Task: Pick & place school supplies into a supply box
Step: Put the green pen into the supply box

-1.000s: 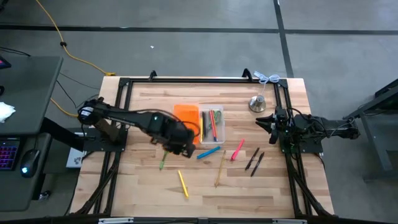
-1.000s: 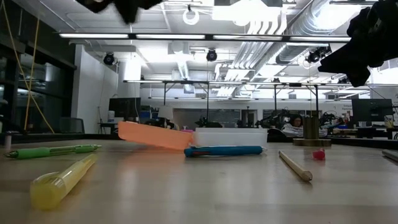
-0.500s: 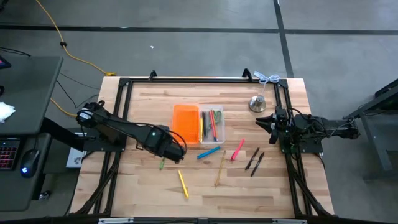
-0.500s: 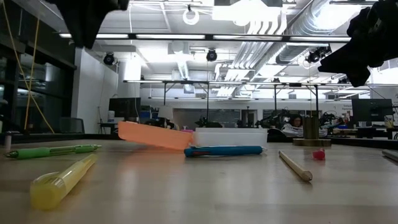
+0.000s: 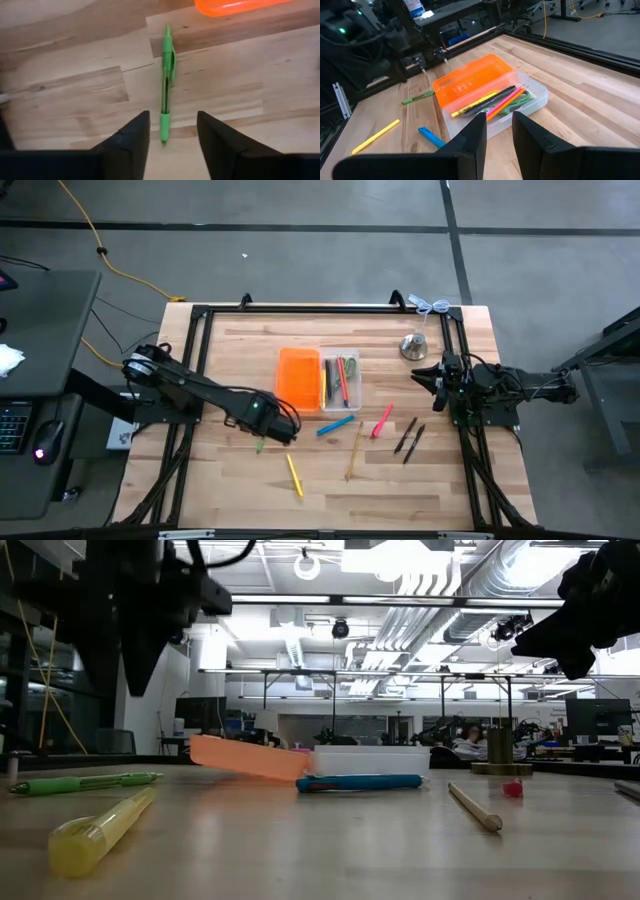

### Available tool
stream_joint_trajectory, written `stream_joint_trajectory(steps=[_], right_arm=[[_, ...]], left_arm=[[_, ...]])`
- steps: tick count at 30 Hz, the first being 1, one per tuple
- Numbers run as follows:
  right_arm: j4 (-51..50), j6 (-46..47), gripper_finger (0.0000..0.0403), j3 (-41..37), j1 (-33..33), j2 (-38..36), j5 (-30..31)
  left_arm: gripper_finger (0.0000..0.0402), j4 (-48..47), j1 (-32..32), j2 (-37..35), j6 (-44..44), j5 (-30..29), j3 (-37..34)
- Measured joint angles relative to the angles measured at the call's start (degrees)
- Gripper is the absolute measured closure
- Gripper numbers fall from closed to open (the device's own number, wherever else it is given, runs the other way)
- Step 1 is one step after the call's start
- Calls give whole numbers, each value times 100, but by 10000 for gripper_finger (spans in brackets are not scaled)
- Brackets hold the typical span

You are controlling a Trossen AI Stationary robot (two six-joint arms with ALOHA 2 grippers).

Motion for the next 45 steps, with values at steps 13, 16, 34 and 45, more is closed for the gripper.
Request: stream_joint_trajectory(steps=[13,16,34,45], right_arm=[[0,0,332,0,0,0,1],[0,0,332,2,-1,0,2],[0,0,332,0,-2,0,242],[0,2,332,0,-2,0,241]], left_arm=[[172,1687,4,2,206,229,-1227],[176,1883,4,2,206,229,-1399],[190,2821,9,-20,13,396,-2124],[327,2649,5,126,-296,321,-2132]])
